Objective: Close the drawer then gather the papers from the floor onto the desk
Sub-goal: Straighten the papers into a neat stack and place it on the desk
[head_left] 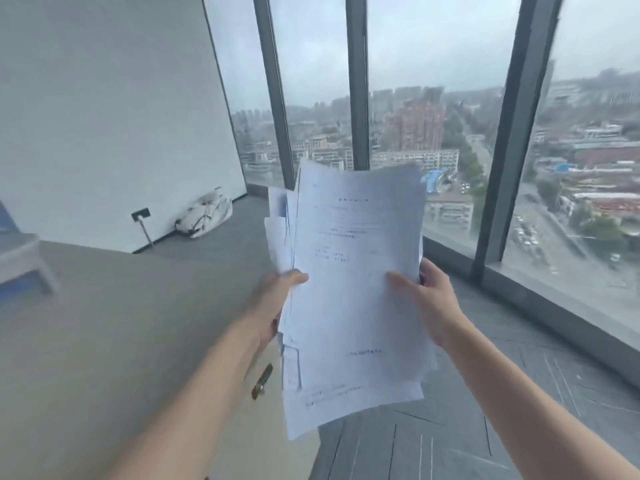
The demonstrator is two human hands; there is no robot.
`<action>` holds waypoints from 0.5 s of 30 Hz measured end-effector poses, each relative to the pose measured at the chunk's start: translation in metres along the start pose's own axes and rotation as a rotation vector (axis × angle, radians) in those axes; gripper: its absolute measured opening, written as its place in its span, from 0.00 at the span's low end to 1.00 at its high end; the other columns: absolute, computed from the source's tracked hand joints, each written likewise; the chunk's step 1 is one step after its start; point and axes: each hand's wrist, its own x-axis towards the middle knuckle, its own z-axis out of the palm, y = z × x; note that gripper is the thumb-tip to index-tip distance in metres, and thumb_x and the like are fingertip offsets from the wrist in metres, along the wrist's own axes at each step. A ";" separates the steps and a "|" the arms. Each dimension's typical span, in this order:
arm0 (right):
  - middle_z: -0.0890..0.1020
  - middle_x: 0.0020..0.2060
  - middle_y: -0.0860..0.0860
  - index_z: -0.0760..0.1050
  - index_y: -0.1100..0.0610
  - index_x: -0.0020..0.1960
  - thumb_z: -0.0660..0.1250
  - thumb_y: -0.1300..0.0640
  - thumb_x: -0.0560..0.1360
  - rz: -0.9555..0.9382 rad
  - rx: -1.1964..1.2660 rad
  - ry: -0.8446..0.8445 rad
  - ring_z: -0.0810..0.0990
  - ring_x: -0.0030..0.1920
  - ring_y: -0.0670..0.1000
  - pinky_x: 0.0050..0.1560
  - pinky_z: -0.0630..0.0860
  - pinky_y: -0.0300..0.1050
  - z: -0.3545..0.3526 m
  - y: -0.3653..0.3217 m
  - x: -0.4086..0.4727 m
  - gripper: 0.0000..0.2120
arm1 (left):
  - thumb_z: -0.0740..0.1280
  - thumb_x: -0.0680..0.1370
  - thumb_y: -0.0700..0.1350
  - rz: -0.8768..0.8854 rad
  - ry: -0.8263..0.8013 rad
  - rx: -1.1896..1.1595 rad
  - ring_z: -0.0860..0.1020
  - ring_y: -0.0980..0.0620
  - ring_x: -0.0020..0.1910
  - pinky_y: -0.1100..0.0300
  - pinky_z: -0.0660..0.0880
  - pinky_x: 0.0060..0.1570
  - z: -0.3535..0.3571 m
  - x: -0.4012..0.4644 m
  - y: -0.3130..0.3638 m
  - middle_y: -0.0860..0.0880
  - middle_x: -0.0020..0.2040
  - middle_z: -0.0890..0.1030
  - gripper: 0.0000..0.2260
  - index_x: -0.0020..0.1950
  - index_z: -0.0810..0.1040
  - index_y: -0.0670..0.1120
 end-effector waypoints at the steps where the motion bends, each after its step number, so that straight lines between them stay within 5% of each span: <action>1: 0.88 0.41 0.54 0.80 0.60 0.56 0.71 0.64 0.75 -0.035 0.017 -0.019 0.86 0.35 0.53 0.36 0.83 0.47 0.011 -0.025 -0.008 0.10 | 0.68 0.77 0.40 0.065 0.023 0.012 0.84 0.50 0.31 0.61 0.79 0.31 -0.012 -0.020 0.024 0.45 0.38 0.85 0.06 0.51 0.83 0.41; 4: 0.86 0.38 0.52 0.80 0.60 0.55 0.68 0.67 0.75 -0.125 0.056 -0.114 0.84 0.35 0.52 0.35 0.82 0.46 0.046 -0.098 -0.036 0.10 | 0.67 0.78 0.35 0.206 0.093 0.054 0.86 0.51 0.34 0.60 0.82 0.35 -0.050 -0.081 0.088 0.47 0.40 0.87 0.07 0.53 0.83 0.40; 10: 0.85 0.44 0.58 0.80 0.62 0.56 0.65 0.74 0.71 -0.223 0.138 -0.293 0.83 0.41 0.57 0.45 0.81 0.52 0.119 -0.218 -0.096 0.17 | 0.68 0.79 0.35 0.375 0.229 0.107 0.83 0.43 0.53 0.44 0.78 0.59 -0.132 -0.207 0.177 0.42 0.55 0.85 0.13 0.63 0.80 0.41; 13: 0.85 0.41 0.55 0.80 0.58 0.54 0.67 0.74 0.71 -0.301 0.157 -0.362 0.83 0.38 0.55 0.39 0.81 0.48 0.152 -0.263 -0.129 0.16 | 0.70 0.78 0.36 0.444 0.353 0.091 0.83 0.42 0.56 0.43 0.77 0.60 -0.167 -0.269 0.207 0.42 0.57 0.84 0.12 0.62 0.80 0.43; 15: 0.86 0.45 0.57 0.81 0.54 0.54 0.68 0.71 0.72 -0.355 0.161 -0.442 0.84 0.41 0.58 0.40 0.82 0.54 0.174 -0.289 -0.150 0.16 | 0.70 0.77 0.36 0.491 0.422 0.113 0.83 0.44 0.56 0.47 0.78 0.59 -0.188 -0.308 0.224 0.45 0.55 0.85 0.10 0.57 0.81 0.45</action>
